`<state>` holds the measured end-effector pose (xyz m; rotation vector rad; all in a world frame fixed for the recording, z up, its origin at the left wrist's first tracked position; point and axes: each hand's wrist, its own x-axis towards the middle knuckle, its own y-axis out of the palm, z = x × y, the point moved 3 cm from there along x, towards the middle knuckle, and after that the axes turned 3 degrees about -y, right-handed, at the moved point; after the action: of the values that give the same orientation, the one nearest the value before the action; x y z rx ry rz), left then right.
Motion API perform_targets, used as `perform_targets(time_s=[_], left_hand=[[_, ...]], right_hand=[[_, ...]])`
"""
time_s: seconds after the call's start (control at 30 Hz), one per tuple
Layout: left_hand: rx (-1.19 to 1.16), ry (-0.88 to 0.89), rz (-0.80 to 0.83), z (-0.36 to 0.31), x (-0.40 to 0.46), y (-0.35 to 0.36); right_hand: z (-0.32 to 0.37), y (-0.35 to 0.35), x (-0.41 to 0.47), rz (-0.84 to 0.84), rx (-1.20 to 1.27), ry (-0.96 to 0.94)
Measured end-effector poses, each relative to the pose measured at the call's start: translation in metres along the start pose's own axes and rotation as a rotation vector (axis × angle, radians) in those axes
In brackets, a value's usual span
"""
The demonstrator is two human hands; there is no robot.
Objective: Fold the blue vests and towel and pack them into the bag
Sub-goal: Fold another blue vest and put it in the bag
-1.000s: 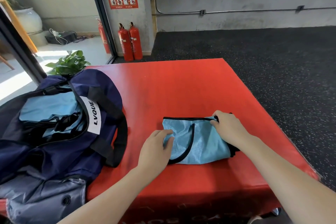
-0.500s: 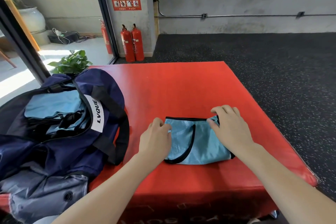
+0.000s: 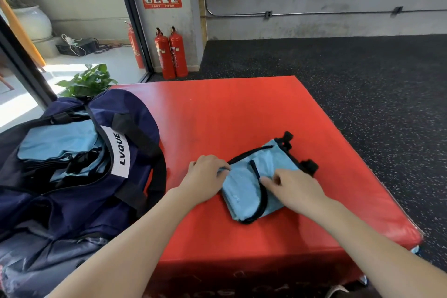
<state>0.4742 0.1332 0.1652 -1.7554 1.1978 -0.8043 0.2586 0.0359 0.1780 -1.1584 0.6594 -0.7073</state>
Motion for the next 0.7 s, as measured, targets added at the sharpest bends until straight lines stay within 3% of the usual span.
perform_targets(time_s=[0.1,0.2,0.3,0.47,0.7], left_hand=[[-0.012,0.043,0.040,-0.002,-0.011,0.001],[-0.062,0.095,0.080,-0.012,-0.026,0.001],[-0.096,0.144,0.012,-0.014,-0.033,0.001],[-0.077,0.271,-0.010,-0.015,-0.033,-0.001],[-0.028,0.320,0.055,-0.019,-0.034,0.001]], right_hand=[[-0.017,-0.009,0.016,-0.106,0.049,-0.057],[-0.021,-0.009,0.019,-0.105,0.093,-0.153],[-0.011,-0.005,0.015,-0.138,0.161,-0.307],[0.002,0.007,0.002,-0.068,0.201,-0.481],[0.003,0.017,-0.007,-0.099,0.193,-0.518]])
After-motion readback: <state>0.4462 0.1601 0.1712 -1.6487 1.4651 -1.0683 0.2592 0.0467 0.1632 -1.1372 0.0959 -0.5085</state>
